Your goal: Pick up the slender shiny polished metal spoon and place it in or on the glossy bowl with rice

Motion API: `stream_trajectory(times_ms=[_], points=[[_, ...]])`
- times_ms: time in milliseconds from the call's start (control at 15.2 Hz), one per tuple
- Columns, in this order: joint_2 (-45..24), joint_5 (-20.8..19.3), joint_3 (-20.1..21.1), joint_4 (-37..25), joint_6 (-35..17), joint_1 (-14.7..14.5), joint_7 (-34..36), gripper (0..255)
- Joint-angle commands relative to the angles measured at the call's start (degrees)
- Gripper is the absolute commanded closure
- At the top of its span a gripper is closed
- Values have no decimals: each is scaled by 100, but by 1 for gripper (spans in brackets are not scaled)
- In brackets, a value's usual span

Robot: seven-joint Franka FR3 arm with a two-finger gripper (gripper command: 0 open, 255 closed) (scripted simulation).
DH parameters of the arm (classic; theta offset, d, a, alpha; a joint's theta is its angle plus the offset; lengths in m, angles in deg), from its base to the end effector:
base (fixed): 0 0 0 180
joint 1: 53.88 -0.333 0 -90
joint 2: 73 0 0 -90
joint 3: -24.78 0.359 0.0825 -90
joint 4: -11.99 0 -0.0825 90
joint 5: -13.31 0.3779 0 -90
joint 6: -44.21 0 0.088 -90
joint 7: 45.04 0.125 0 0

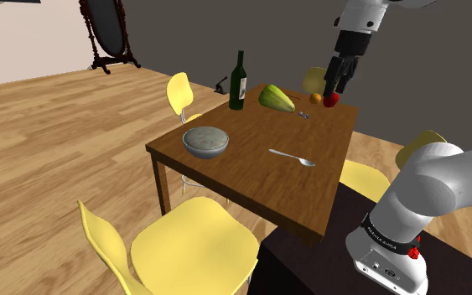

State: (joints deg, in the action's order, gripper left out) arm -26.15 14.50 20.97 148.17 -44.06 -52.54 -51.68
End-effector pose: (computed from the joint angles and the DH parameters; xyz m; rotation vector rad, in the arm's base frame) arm 0.2561 -0.0279 0.5986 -3.0699 -0.0735 0.0201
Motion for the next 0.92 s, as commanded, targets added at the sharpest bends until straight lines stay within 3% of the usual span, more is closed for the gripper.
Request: stream_trajectory(times_ms=[0, 858], points=[[0, 0, 0, 0, 0, 0, 0, 0], [-1963, -210, -748, 734, -2165, -144, -1309, 0]])
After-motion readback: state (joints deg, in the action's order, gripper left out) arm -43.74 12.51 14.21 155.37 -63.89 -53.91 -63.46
